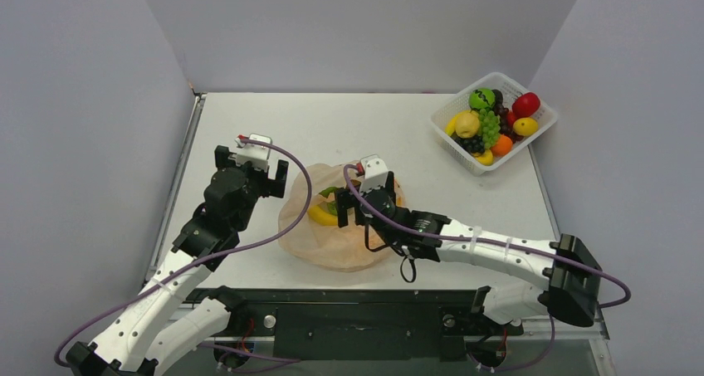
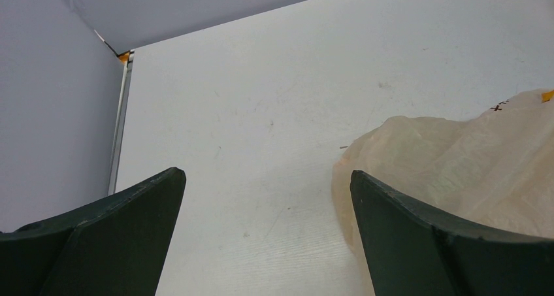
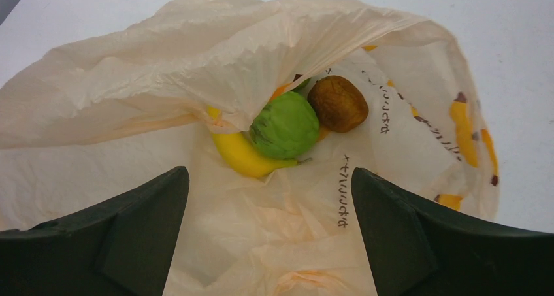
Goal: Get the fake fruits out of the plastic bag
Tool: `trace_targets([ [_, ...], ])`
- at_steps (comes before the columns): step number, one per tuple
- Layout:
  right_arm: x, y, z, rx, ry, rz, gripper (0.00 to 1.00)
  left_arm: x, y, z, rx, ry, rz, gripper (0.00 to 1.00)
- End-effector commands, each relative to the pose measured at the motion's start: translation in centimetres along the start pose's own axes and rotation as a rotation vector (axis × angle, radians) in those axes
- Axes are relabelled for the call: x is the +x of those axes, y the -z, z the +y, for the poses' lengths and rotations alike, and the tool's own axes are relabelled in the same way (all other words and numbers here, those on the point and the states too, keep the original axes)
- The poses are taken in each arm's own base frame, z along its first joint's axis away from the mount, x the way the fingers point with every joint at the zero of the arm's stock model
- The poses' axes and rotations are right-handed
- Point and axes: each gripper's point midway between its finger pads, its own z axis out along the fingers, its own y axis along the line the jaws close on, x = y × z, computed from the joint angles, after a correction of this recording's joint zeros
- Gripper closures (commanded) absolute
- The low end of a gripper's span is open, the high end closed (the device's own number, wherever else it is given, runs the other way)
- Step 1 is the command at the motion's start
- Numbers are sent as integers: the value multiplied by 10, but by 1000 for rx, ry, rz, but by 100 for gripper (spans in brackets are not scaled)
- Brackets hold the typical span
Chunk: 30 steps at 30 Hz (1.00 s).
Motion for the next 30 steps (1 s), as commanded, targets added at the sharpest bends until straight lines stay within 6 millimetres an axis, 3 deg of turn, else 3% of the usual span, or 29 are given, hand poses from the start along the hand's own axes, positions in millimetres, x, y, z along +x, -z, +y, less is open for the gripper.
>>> trace_targets([
  [1, -3, -21, 26, -62, -101, -45, 10, -12, -1, 3, -20, 7, -40, 2],
  [4, 12, -37, 33, -66, -102, -19, 9, -11, -2, 2, -18, 5, -36, 2],
  [9, 18, -60, 31, -35, -107, -3, 7, -12, -1, 2, -16, 7, -41, 2],
  [20, 47, -106, 14, 66, -50, 27, 8, -13, -1, -1, 0, 8, -44, 2],
  [26, 59, -119, 11, 91, -21, 45, 11, -14, -1, -2, 5, 10, -47, 2],
  [30, 66, -122, 9, 100, -8, 57, 19, -15, 0, -1, 4, 12, -52, 2],
])
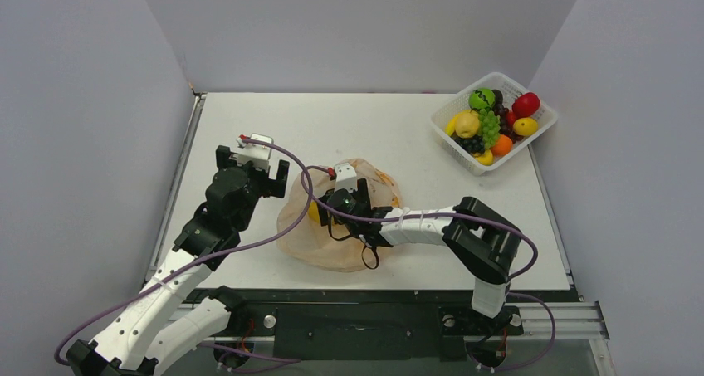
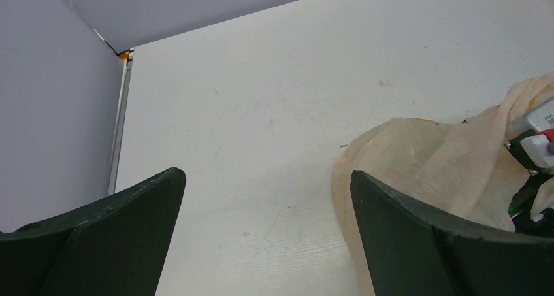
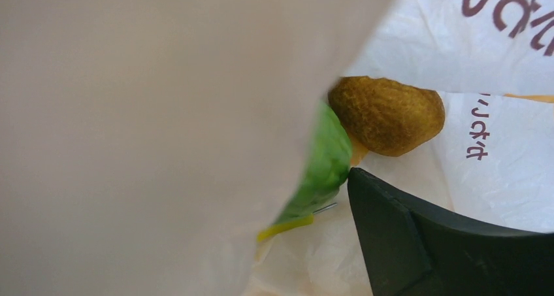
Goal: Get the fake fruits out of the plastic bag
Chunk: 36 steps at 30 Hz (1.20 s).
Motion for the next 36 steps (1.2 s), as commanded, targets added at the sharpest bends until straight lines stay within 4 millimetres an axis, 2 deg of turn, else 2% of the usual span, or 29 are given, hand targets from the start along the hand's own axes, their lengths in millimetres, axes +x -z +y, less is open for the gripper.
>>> trace_targets([
  [1, -25, -4, 7, -2, -27, -75, 21, -17, 1, 1, 4, 16, -57, 2],
  [3, -24, -4, 8, -7, -24, -73, 30, -17, 1, 0, 5, 16, -57, 2],
  [6, -27, 0, 8, -9, -16, -76, 50, -16, 1, 1, 3, 16, -57, 2],
  [9, -36, 10, 5, -1, -12, -99, 66, -17, 1, 1, 2, 16, -57, 2],
  [10, -35, 13, 4, 0, -4, -96, 78, -16, 1, 1, 2, 15, -56, 2],
  [12, -42, 22, 2, -3, -7, -108, 91, -16, 0, 0, 4, 15, -55, 2],
  [14, -47, 33, -2, -7, -13, -118, 98, -15, 0, 0, 4, 14, -53, 2],
  [17, -57, 50, -7, -21, -28, -135, 100, -15, 0, 0, 6, 13, -52, 2],
  [20, -55, 62, -9, -55, -29, -132, 100, -16, 1, 0, 7, 14, -54, 2],
  [25, -23, 72, -10, -135, -24, -74, 100, -17, 2, 1, 4, 16, -58, 2],
  [27, -22, 83, -10, -171, -18, -71, 100, -17, 2, 2, -1, 17, -58, 2],
  [28, -34, 95, -10, -196, -24, -106, 100, -18, 3, 2, -2, 17, -60, 2],
  [29, -34, 100, -14, -200, -11, -117, 100, -18, 3, 2, -1, 17, -61, 2],
  [30, -50, 114, -17, -210, -24, -163, 100, -18, 3, 2, 0, 19, -62, 2],
  [31, -51, 119, -24, -197, -12, -170, 100, -19, 3, 1, 4, 18, -63, 2],
  [32, -66, 131, -32, -180, -30, -217, 100, -19, 3, 1, 6, 20, -64, 1],
  [33, -70, 135, -39, -159, -22, -227, 100, -20, 4, 1, 8, 20, -66, 1],
  [34, -86, 146, -48, -130, -44, -276, 100, -20, 4, 1, 7, 20, -67, 1],
  [35, -90, 147, -59, -97, -41, -282, 100, -21, 5, 2, 6, 22, -69, 1],
  [36, -105, 154, -70, -50, -70, -320, 100, -23, 6, 3, 5, 27, -75, 1],
])
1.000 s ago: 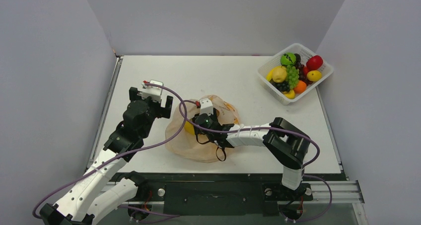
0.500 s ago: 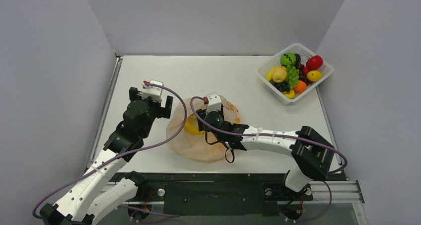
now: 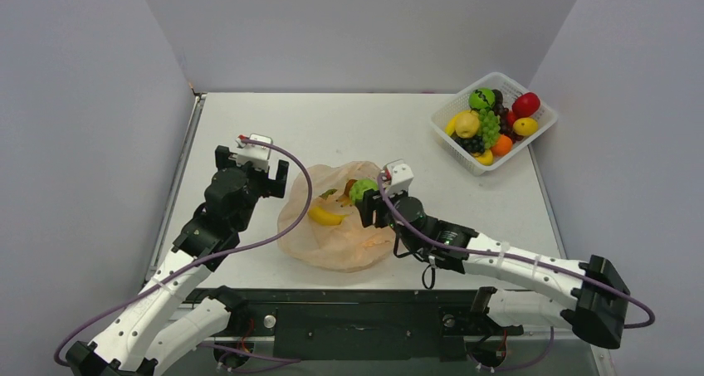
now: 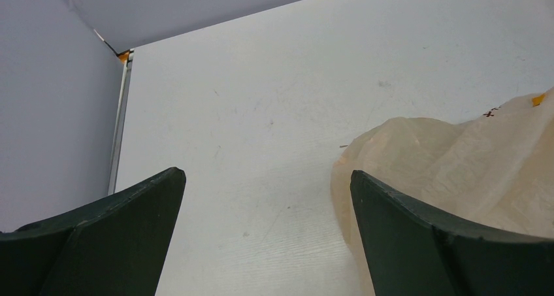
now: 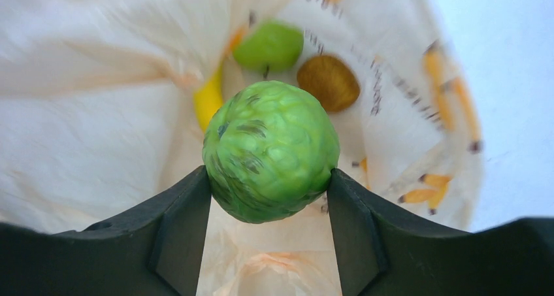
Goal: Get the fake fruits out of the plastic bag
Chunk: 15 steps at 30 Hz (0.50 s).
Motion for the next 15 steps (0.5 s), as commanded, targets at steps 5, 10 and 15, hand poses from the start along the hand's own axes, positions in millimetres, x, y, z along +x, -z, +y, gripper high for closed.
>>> trace_targets([
  [5, -101, 25, -96, 336, -204, -236, 100, -26, 10, 5, 5, 35, -92, 1],
  [10, -134, 56, -175, 735, -430, -463, 100, -28, 13, 6, 5, 41, -103, 1],
  [15, -159, 47, -229, 934, -555, -532, 100, -31, 14, 3, 18, 48, -110, 1],
])
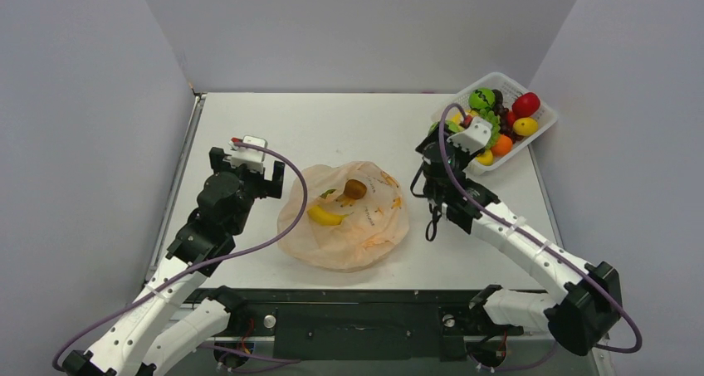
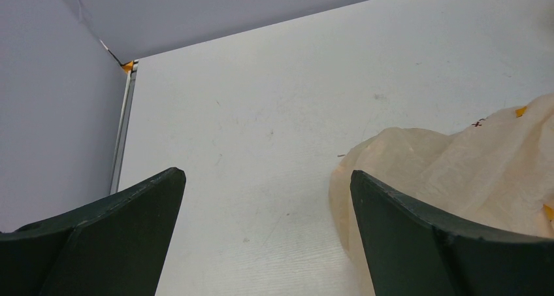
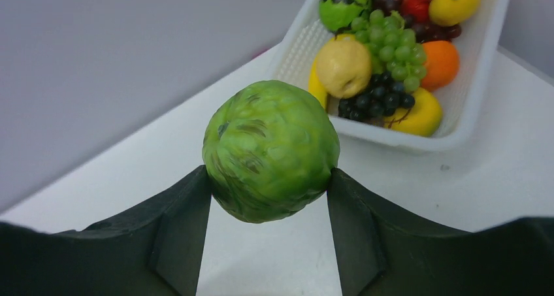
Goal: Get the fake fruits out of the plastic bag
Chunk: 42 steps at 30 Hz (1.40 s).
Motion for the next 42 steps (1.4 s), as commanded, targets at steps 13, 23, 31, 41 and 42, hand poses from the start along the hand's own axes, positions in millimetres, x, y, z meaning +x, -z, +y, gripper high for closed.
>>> trace_targets([
  [13, -52, -173, -121, 643, -22, -122, 100, -27, 9, -5, 41, 42, -91, 1],
  [23, -70, -243, -150, 739, 165, -104, 98, -25, 6, -11, 62, 44, -82, 1],
  [31, -67, -292, -164, 746, 363, -27, 93, -21, 2, -13, 64, 38, -67, 1],
  [41, -62, -326, -164, 707, 446, 5, 60, -18, 0, -12, 53, 30, -57, 1],
  [42, -59, -327, -164, 701, 453, 11, 56, -18, 0, -12, 52, 31, -57, 1],
])
